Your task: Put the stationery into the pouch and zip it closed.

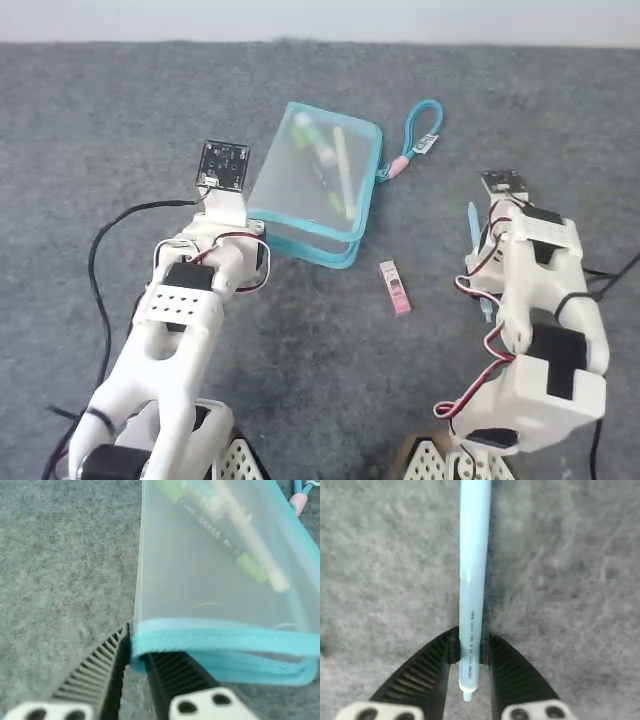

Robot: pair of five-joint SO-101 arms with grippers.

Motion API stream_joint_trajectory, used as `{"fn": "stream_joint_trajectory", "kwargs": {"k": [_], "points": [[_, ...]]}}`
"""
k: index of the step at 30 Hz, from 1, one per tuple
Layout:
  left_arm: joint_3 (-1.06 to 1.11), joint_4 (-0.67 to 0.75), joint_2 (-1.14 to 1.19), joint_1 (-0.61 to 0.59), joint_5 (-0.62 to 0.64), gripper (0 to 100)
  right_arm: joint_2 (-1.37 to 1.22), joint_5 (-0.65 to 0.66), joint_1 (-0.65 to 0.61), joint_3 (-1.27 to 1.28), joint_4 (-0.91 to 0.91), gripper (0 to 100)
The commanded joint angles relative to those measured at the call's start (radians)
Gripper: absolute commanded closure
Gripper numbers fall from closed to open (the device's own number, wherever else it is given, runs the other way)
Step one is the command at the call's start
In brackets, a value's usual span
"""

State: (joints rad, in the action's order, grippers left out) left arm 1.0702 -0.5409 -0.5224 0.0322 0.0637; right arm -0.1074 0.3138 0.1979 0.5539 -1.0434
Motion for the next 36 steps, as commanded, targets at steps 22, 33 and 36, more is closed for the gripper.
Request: {"fn": "stream_joint_trajectory", "kwargs": {"k": [22,33,36], "points": [[0.113,0.221,-0.014,0.301,0.041,99,0.834,0.126,-0.375,-0.023,-0.628,99.1],[0.113,0.221,-0.021,0.301,0.04,99,0.69,0.077,-0.441,-0.025,-0.585,99.1],[0.113,0.219,-0.02,0.301,0.04,99,0.641,0.094,-0.441,-0.028,-0.582,99.1]]}}
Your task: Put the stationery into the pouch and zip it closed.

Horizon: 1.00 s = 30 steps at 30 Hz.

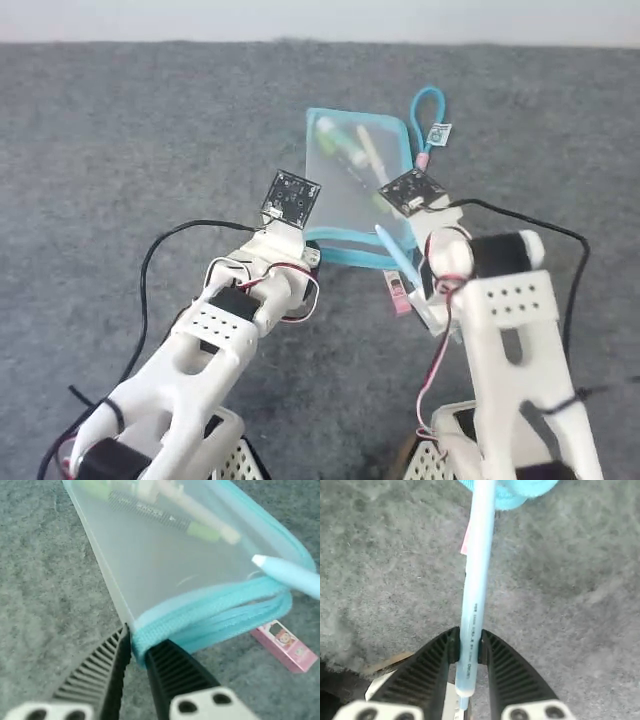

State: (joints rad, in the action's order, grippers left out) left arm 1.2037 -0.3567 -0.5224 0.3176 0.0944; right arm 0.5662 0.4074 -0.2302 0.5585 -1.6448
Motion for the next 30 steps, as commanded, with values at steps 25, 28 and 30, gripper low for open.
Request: {"fn": "stream_joint_trajectory", "kwargs": {"k": [25,28,30], "points": [[-0.019,0.032,-0.021,0.015,0.008,99,0.203,0.083,0.004,0.091,-0.074,99.1],[-0.019,0.032,-0.021,0.015,0.008,99,0.202,0.052,0.004,0.089,-0.028,99.1],[-0.019,0.032,-0.021,0.015,0.008,99,0.193,0.051,0.004,0.091,-0.005,99.1]]}}
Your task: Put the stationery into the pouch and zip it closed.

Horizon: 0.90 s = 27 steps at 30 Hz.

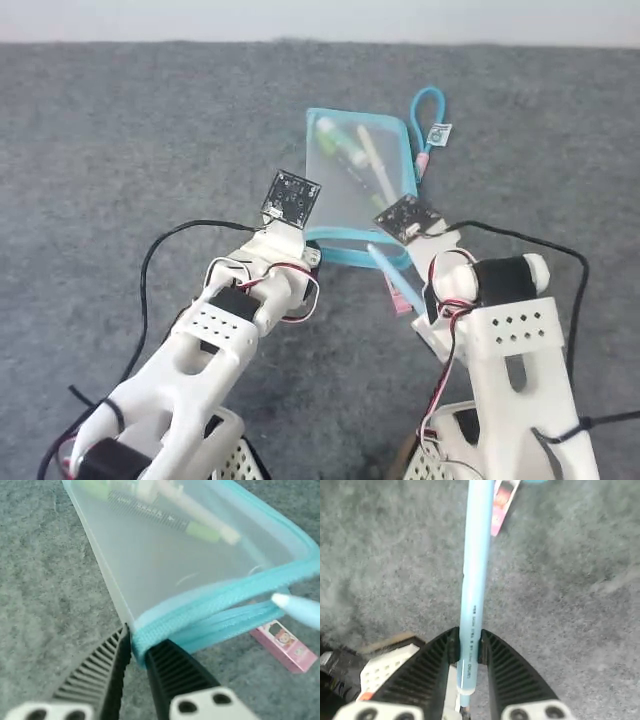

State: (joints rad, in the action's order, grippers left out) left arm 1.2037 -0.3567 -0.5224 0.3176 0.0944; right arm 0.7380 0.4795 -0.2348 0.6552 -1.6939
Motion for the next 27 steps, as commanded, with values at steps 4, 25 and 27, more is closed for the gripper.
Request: {"fn": "stream_joint_trajectory", "kwargs": {"k": [4,25,27], "points": [[-0.019,0.032,-0.021,0.015,0.008,99,-0.082,-0.063,-0.025,-0.02,0.088,99.1],[-0.019,0.035,-0.018,0.015,-0.031,99,0.008,0.098,-0.036,-0.066,-0.094,99.1],[-0.019,0.035,-0.02,0.015,-0.031,99,0.019,0.146,-0.039,-0.014,-0.093,99.1]]}}
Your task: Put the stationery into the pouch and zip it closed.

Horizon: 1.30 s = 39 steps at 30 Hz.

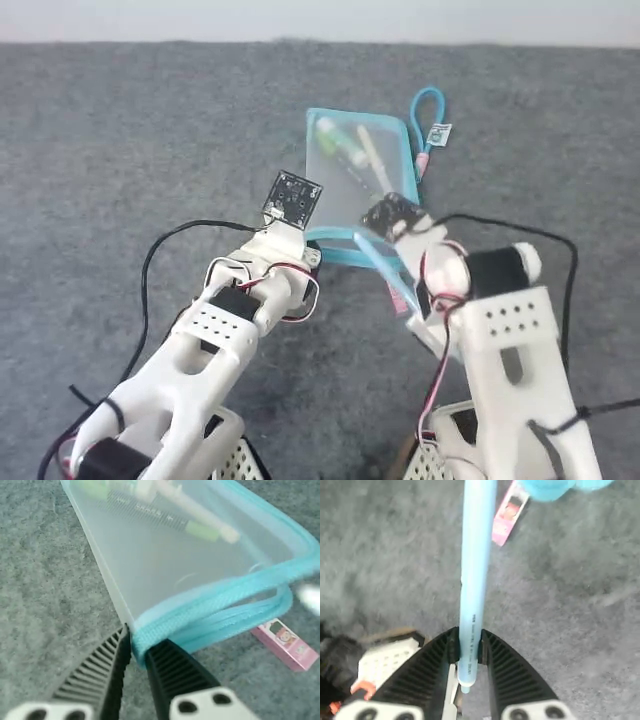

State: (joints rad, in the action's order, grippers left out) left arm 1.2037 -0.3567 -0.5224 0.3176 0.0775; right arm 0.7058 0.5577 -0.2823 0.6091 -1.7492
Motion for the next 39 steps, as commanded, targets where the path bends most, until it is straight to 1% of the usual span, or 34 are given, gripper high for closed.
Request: {"fn": "stream_joint_trajectory", "kwargs": {"k": [1,5,10,15,19,25,32,35,39], "points": [[-0.019,0.034,-0.021,0.015,-0.014,99,0.05,0.084,0.008,0.052,-0.033,99.1],[-0.016,0.032,-0.021,0.015,-0.014,99,0.008,0.077,0.015,0.077,-0.022,99.1],[-0.016,0.032,-0.021,0.015,-0.012,99,-0.077,-0.021,0.01,0.074,0.071,99.1],[-0.016,0.031,-0.021,0.015,-0.012,99,-0.239,-0.091,0.012,0.021,0.154,99.1],[-0.016,0.031,-0.021,0.015,-0.014,99,-0.384,-0.143,0.007,-0.114,0.162,99.1],[-0.016,0.031,-0.021,0.023,-0.015,99,-0.593,-0.256,0.007,-0.37,0.151,99.1],[-0.018,0.031,-0.021,0.017,-0.015,99,-0.846,-0.417,0.002,-0.66,0.151,99.0],[-0.018,0.031,-0.021,0.017,-0.015,99,-0.935,-0.445,-0.036,-0.783,0.12,98.9],[-0.015,0.031,-0.021,0.02,-0.015,99,-1.015,-0.451,-0.145,-0.959,0.036,98.8]]}}
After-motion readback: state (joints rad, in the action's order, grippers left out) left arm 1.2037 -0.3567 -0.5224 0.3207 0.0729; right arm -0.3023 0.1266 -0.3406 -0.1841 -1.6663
